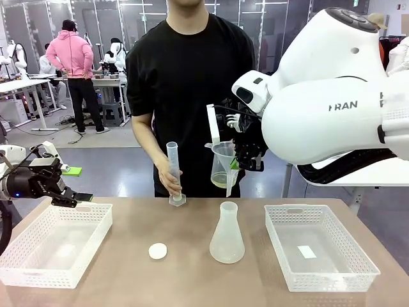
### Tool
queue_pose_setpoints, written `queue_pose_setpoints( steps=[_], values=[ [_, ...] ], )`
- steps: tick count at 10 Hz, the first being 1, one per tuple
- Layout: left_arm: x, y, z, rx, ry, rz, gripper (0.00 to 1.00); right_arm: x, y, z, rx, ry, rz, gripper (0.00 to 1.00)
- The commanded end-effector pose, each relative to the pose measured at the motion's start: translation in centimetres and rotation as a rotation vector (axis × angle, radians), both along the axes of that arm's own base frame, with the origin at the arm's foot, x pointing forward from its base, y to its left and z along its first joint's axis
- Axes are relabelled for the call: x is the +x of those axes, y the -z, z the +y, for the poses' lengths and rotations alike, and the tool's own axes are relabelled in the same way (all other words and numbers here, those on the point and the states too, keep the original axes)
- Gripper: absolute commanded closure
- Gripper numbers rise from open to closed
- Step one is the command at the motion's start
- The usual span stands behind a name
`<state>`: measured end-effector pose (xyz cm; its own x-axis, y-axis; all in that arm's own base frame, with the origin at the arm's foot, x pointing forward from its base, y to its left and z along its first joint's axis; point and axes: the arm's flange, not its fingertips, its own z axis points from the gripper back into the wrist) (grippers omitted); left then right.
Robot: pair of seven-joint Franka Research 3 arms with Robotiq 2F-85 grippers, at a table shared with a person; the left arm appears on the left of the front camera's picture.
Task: Prepare the solutions needed for the experiment.
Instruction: Pick up the Plastic Funnel and insert it into the Big flask.
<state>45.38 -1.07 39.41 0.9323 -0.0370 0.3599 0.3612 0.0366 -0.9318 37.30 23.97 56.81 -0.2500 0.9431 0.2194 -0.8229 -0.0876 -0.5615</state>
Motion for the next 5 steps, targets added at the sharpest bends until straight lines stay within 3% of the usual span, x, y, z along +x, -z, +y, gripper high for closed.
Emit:
queue_pose_setpoints(
  steps=[1,5],
  values=[
    [0.1,-0.3,-0.1,0.009,-0.006,-0.008,0.0,0.0,0.1,0.0,-0.001,0.0,0.001,0.94],
    [0.1,-0.3,-0.1,0.009,-0.006,-0.008,0.0,0.0,1.7,0.1,-0.028,0.004,-0.004,0.94]
  ],
)
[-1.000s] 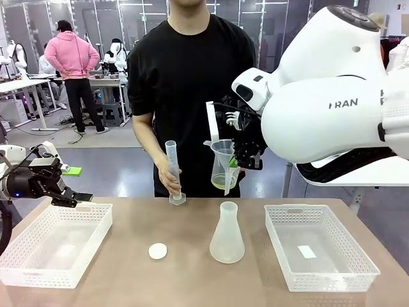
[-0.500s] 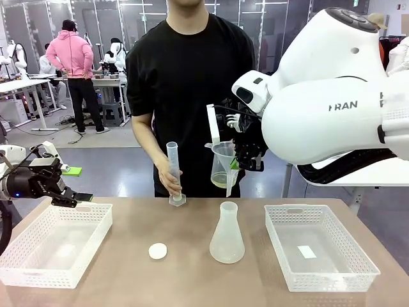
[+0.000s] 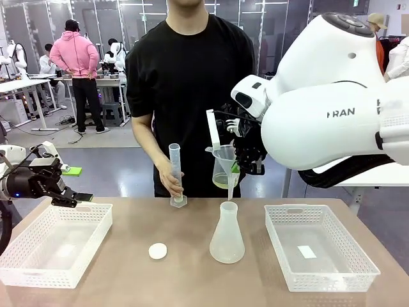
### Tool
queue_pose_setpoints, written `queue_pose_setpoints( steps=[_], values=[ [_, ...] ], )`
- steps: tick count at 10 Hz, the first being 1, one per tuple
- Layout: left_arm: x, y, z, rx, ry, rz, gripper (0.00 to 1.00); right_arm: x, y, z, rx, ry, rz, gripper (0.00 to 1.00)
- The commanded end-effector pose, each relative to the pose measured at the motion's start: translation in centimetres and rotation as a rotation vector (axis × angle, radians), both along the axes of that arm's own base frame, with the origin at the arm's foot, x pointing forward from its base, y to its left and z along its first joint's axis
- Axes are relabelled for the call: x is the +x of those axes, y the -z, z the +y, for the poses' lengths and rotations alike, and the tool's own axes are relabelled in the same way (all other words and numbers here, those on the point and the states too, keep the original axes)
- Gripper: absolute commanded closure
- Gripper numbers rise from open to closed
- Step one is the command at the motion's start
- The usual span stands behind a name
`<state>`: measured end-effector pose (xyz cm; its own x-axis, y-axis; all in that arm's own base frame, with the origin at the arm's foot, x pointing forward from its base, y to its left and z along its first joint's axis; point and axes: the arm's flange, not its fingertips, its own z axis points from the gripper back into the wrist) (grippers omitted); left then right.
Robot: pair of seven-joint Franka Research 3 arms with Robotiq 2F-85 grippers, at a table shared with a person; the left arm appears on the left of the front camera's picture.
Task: Prepare the solutions needed for the experiment.
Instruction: Pick up the Plastic Funnel and insert it into the Big flask.
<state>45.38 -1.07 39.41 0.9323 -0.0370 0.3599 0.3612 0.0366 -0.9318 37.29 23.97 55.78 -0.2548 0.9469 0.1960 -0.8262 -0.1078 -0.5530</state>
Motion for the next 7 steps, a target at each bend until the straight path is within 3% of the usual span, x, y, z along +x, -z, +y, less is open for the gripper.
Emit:
queue_pose_setpoints(
  steps=[1,7],
  values=[
    [0.1,-0.3,-0.1,0.009,-0.006,-0.008,0.0,0.1,1.0,0.1,-0.004,0.008,-0.004,0.94],
    [0.1,-0.3,-0.1,0.009,-0.006,-0.008,0.0,0.3,3.1,0.9,-0.001,0.009,-0.01,0.94]
  ],
)
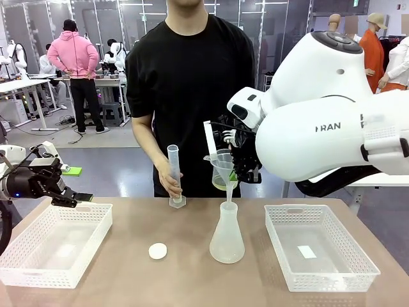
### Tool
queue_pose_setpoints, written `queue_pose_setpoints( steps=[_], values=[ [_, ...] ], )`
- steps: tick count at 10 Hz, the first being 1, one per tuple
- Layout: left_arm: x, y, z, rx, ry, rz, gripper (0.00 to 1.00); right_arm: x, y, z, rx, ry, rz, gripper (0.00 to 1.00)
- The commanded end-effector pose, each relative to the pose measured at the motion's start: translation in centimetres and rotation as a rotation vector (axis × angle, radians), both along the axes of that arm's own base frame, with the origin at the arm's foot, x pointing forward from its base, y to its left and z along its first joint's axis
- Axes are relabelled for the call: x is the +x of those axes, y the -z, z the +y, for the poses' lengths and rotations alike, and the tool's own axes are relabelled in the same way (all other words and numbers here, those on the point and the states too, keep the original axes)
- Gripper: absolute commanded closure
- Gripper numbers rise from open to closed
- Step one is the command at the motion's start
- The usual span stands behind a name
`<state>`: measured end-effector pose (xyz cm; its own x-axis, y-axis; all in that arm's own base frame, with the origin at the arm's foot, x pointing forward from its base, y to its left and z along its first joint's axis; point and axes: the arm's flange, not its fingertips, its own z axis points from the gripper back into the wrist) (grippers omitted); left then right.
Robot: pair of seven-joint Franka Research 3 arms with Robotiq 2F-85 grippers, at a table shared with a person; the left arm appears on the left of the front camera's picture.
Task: Prepare the solutions needed for the experiment.
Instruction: Pick up the Plastic Funnel and insert it into the Big flask.
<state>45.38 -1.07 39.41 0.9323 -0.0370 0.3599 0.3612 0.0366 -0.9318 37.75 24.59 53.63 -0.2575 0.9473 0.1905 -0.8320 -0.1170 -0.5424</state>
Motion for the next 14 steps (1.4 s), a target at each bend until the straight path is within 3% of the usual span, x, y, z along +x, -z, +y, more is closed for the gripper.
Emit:
queue_pose_setpoints(
  steps=[1,14],
  values=[
    [0.1,-0.3,-0.1,0.009,-0.006,-0.008,0.0,-0.1,1.2,0.4,0.009,0.017,-0.015,0.94],
    [0.1,-0.3,-0.1,0.009,-0.006,-0.008,0.0,1.0,5.5,1.0,0.005,0.024,0.015,0.94]
  ],
)
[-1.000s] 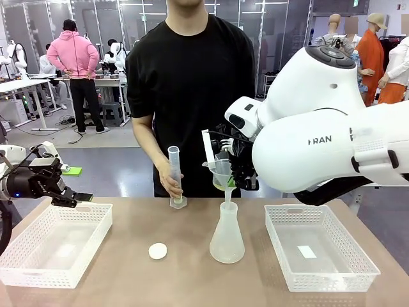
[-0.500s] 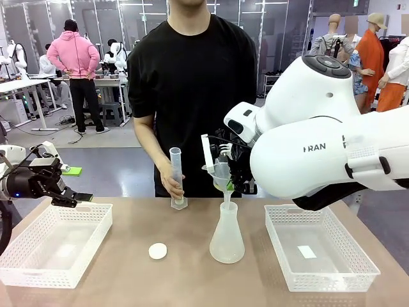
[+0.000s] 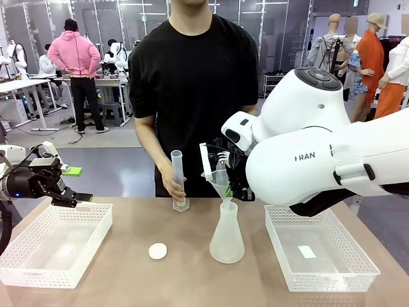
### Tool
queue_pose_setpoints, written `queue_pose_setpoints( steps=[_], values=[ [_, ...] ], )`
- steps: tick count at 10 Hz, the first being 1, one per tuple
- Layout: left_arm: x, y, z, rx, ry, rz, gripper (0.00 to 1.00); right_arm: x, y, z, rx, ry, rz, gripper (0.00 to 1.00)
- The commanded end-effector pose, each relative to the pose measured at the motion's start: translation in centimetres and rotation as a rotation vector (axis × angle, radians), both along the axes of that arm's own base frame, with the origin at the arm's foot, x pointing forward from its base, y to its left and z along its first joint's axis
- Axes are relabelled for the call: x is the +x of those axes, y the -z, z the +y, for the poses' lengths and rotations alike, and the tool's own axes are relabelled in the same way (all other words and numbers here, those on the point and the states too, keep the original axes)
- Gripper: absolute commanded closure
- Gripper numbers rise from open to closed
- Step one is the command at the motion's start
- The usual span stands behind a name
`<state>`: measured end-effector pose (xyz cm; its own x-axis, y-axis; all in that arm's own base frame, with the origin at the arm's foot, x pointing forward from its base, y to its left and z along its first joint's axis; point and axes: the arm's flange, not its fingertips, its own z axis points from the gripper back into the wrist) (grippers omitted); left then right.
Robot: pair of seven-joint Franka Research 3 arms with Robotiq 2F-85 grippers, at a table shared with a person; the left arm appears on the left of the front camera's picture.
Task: Prepare the solutions needed for the experiment.
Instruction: Pick up the Plastic Funnel and insert it into the Big flask.
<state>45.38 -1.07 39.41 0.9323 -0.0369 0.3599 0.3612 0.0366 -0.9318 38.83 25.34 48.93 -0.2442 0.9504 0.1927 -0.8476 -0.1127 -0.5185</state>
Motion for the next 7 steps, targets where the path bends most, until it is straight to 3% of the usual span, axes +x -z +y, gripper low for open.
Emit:
queue_pose_setpoints(
  steps=[1,7],
  values=[
    [0.1,-0.3,-0.1,0.009,-0.006,-0.008,0.0,-0.1,1.3,0.3,0.003,0.018,-0.008,0.94],
    [0.1,-0.3,-0.1,0.009,-0.006,-0.008,0.0,-0.2,2.6,0.1,0.002,0.034,0.014,0.94]
  ],
)
